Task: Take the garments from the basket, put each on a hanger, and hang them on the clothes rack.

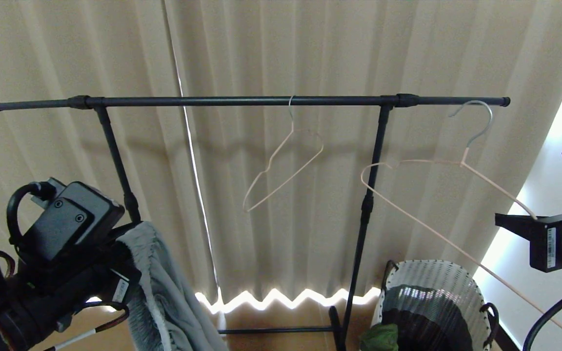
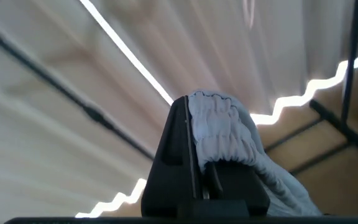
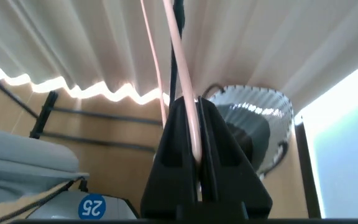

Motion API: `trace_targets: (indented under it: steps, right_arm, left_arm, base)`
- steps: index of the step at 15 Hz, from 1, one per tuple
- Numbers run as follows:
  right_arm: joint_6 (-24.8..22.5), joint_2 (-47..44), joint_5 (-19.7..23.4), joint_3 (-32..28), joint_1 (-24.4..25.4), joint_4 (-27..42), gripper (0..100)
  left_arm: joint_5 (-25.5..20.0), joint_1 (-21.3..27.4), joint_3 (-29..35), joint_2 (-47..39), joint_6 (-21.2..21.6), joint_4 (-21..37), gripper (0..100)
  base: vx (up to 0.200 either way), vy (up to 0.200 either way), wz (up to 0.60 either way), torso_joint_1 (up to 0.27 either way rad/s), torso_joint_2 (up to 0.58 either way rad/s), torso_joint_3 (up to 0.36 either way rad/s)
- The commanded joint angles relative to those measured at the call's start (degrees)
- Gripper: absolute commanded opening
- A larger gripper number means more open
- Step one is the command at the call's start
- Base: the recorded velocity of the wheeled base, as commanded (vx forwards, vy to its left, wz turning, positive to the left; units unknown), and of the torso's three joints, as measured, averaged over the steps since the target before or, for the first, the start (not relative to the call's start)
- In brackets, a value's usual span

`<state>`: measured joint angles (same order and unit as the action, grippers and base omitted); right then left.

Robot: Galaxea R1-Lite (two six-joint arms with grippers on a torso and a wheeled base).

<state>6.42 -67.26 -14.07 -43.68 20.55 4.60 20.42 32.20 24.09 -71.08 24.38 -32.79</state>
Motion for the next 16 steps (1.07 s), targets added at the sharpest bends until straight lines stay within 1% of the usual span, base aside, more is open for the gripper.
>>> trace_targets:
  steps: [1, 3, 6, 8, 9, 11, 12, 13, 14, 15, 16]
  right_arm:
    - [0.0, 2.7, 0.0, 2.3, 0.0, 0.1, 0]
    - [0.0, 4.9, 0.2, 3.2, 0.0, 0.1, 0]
    - [0.0, 5.6, 1.1, 3.4, 0.1, 0.1, 0]
    - [0.0, 6.3, 2.3, 3.9, 0.1, 0.1, 0]
    - [0.0, 6.6, 4.0, 3.9, 0.5, 0.1, 0]
    - [0.0, 6.6, 5.2, 3.3, 2.0, 0.0, 0]
    - [0.0, 6.4, 5.3, 3.1, 3.8, -0.4, 0]
    - [0.0, 6.1, 5.5, 3.1, 6.3, -2.2, 0]
    - [0.1, 5.2, 5.5, 3.1, 8.2, -4.4, 0]
    - [0.1, 4.2, 5.5, 3.1, 9.0, -5.8, 0]
    - [0.2, 1.9, 5.5, 3.1, 10.5, -8.8, 0]
  left_arm:
    - [0.1, -0.7, -0.4, -1.7, 0.0, 0.1, 0]
    - [0.1, -0.6, -0.5, -1.3, 0.1, 0.0, 0]
    - [0.1, 0.0, -0.1, -0.5, 0.2, 0.0, 0]
    - [0.3, 0.0, 0.9, 2.6, 0.1, 0.5, 0]
    - [0.6, 0.0, 3.5, 5.1, 0.8, 3.4, 0]
    - [0.6, 0.0, 9.9, 7.9, 0.8, 13.5, 0]
    - [0.5, 0.3, 14.9, 8.5, 0.5, 21.9, 0]
    - [0.4, 1.4, 20.7, 8.1, -0.7, 28.8, 0]
    - [0.5, 2.4, 25.0, 6.4, -2.4, 32.5, 0]
    - [0.6, 2.6, 27.7, 4.5, -3.3, 34.1, 0]
    - [0.9, 2.3, 32.3, 0.4, -5.2, 35.5, 0]
  base:
    - [-0.200, 0.000, 0.00, 0.002, 0.01, 0.002]
    - [-0.200, 0.000, 0.00, -0.002, 0.00, -0.002]
    - [0.000, 0.000, 0.00, 0.000, 0.00, 0.000]
    - [0.000, 0.000, 0.00, 0.000, 0.00, 0.000]
    - [0.000, 0.000, 0.00, 0.000, 0.00, 0.000]
    - [0.000, 0.000, 0.00, 0.000, 0.00, 0.000]
    - [0.000, 0.000, 0.00, 0.000, 0.00, 0.000]
    - [0.000, 0.000, 0.00, 0.000, 0.00, 0.000]
    - [0.000, 0.000, 0.00, 0.000, 0.00, 0.000]
    - [0.000, 0.000, 0.00, 0.000, 0.00, 0.000]
    - [0.000, 0.000, 0.00, 0.000, 0.00, 0.000]
